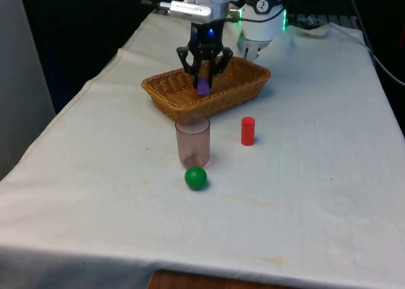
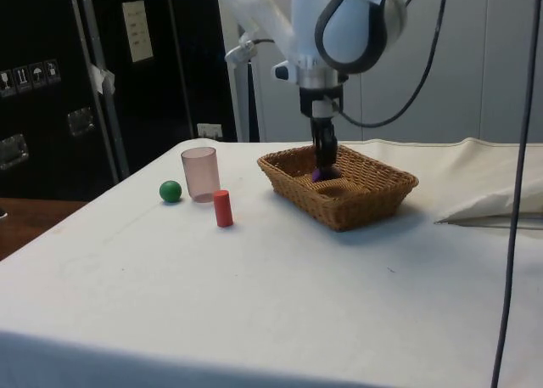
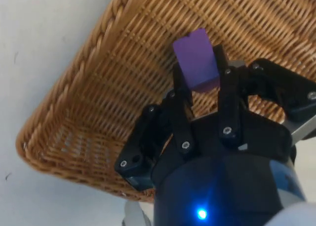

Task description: Pick up the triangular block and place it into the basket.

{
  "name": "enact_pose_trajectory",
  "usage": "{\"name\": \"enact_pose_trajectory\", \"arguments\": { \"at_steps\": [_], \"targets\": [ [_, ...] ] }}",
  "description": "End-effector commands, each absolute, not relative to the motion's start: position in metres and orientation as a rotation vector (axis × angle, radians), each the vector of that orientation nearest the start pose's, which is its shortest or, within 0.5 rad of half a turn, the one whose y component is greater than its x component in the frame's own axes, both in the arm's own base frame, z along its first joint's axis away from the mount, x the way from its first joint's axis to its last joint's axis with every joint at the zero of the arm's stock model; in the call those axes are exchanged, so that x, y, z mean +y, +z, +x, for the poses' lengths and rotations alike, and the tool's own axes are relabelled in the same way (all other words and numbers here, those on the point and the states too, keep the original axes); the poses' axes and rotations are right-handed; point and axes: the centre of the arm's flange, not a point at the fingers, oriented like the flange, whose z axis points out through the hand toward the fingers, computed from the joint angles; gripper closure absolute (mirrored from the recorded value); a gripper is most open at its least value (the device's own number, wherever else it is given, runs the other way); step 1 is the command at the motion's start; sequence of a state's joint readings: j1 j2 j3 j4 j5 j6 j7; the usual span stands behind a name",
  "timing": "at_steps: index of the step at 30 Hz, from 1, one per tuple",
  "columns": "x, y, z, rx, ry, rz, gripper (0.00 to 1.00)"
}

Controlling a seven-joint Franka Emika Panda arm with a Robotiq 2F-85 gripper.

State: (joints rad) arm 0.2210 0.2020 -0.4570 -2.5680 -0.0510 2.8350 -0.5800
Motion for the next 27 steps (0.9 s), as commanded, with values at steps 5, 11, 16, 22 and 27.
{"name": "enact_pose_trajectory", "arguments": {
  "at_steps": [5,11,16,22,27],
  "targets": [
    [-0.108,0.2019,0.4454,-0.656,-0.076,-3.199,0.66],
    [-0.1083,0.1998,0.445,-0.654,-0.072,-3.201,0.34],
    [-0.1083,0.1991,0.4449,-0.654,-0.071,-3.201,0.16],
    [-0.1086,0.1994,0.4453,-0.655,-0.066,-3.202,0.0],
    [-0.1101,0.2017,0.4466,-0.655,-0.063,-3.206,0.0]
  ]
}}
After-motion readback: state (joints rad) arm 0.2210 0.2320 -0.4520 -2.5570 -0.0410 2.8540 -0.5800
